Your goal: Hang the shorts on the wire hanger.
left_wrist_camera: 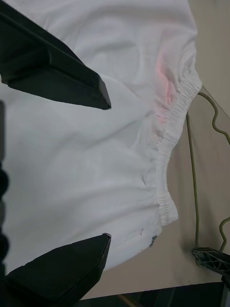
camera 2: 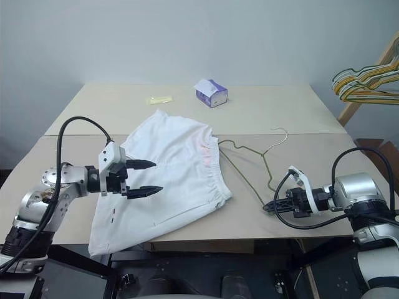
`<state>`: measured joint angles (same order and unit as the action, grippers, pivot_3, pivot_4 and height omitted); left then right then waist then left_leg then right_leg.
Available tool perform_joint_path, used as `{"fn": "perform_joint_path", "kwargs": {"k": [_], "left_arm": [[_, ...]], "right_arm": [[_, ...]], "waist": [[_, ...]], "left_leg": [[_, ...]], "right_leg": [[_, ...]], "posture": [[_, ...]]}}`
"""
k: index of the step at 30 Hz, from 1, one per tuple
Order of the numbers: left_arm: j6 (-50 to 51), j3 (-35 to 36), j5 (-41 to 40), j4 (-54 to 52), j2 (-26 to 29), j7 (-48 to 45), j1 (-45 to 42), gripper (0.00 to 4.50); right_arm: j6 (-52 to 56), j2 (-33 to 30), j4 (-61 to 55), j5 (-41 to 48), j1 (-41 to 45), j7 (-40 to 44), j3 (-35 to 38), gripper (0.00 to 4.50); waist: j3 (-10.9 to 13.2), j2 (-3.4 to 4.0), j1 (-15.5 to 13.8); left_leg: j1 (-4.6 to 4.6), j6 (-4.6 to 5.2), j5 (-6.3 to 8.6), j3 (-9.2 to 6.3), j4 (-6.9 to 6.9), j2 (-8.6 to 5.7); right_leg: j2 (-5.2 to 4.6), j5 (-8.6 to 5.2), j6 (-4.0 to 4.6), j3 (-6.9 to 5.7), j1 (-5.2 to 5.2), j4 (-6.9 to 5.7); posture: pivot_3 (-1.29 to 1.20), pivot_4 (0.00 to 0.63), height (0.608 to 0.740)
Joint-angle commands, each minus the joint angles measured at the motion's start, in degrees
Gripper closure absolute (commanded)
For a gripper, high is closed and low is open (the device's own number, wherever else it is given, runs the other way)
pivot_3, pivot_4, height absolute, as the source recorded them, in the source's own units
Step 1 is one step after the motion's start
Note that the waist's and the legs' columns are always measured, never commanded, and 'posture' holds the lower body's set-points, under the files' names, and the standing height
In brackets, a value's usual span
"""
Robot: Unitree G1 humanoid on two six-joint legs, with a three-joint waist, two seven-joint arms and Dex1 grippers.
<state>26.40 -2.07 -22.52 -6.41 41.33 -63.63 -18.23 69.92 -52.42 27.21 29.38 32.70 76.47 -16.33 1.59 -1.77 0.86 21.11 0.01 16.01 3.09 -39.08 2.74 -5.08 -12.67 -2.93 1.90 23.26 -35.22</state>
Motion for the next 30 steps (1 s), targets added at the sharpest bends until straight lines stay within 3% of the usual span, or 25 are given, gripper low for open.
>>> {"fn": "perform_joint_path", "kwargs": {"k": [1, 23, 30], "left_arm": [[-0.4, 0.0, -0.2, -0.9, 0.1, -0.1, -1.6, 0.03], [-0.8, -0.2, 0.7, -1.5, 0.4, 0.5, -0.4, 0.03], [-1.8, -1.3, 2.2, -0.2, -0.1, 0.4, -1.3, 0.03]], "right_arm": [[-0.3, -1.2, -0.4, 0.3, 1.6, 1.4, 2.4, 4.5], [0.3, -2.7, -3.9, -1.8, 1.1, 6.1, -3.8, 4.5], [-6.3, -1.0, 3.5, -7.4, 6.3, 9.0, -7.9, 4.5]], "waist": [[0.0, 0.0, 0.0], [0.0, 0.03, 0.0], [0.0, 0.05, 0.3]], "left_leg": [[0.0, 0.0, 0.0, 0.0, 0.0, 0.0], [-0.01, 0.0, 0.0, 0.0, -0.02, 0.0], [-0.01, 0.0, 0.0, 0.02, -0.05, 0.0]], "right_leg": [[0.0, 0.0, 0.0, 0.0, 0.0, 0.0], [0.0, 0.0, 0.0, 0.0, 0.0, -0.03], [0.0, 0.01, 0.0, 0.0, 0.0, -0.04]], "posture": [[0.0, 0.0, 0.74], [0.02, 0.0, 0.74], [0.01, 0.0, 0.74]]}}
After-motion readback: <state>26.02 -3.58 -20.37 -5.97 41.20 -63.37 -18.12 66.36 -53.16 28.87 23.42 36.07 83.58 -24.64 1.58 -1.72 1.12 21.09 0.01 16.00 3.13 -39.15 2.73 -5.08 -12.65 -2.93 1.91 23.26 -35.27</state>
